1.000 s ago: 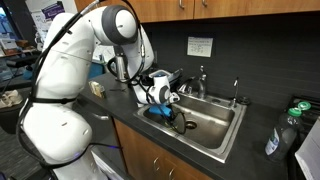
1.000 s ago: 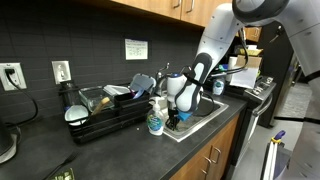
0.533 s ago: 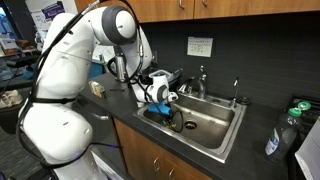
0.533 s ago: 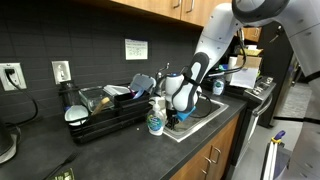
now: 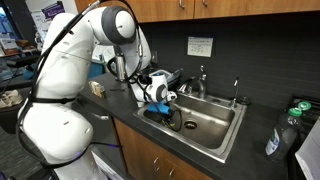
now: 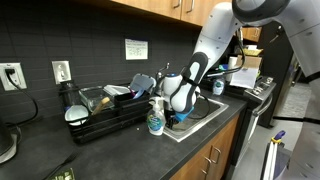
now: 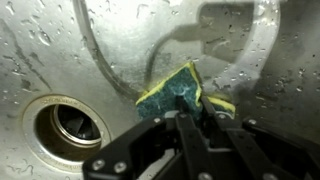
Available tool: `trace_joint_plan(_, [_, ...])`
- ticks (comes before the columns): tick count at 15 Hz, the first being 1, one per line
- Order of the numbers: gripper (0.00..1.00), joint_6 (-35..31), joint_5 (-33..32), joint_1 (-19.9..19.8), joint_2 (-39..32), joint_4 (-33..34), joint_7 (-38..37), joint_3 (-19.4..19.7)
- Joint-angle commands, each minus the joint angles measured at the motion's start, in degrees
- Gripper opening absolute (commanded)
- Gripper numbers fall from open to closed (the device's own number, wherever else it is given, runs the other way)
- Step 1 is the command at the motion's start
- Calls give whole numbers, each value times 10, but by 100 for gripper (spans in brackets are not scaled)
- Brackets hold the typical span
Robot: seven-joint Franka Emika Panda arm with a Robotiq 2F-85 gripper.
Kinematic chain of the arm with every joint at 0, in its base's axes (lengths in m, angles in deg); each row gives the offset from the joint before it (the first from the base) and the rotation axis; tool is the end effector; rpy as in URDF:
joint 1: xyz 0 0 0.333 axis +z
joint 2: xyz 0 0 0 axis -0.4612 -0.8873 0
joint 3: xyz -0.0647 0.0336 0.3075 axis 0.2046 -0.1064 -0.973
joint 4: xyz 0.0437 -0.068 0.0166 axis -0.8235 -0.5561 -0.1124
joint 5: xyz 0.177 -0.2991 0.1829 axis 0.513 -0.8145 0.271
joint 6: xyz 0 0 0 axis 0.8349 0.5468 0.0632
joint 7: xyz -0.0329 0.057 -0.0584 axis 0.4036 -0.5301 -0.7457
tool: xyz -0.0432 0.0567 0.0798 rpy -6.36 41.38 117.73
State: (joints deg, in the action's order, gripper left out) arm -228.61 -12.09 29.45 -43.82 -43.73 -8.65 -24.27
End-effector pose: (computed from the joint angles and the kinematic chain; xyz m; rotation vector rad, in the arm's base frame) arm 0.5340 -0.0151 0.1305 3.0162 0.1388 0.1175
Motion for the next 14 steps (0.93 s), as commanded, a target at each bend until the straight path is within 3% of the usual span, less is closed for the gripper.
trace_joint_plan(1, [4,-6,9,11,-8,4,15,23])
trace_joint_plan(8, [4,-7,-7,19,-17,13,5,76])
trace_joint_plan(14, [4,-10,3,19,-25,16,12,64])
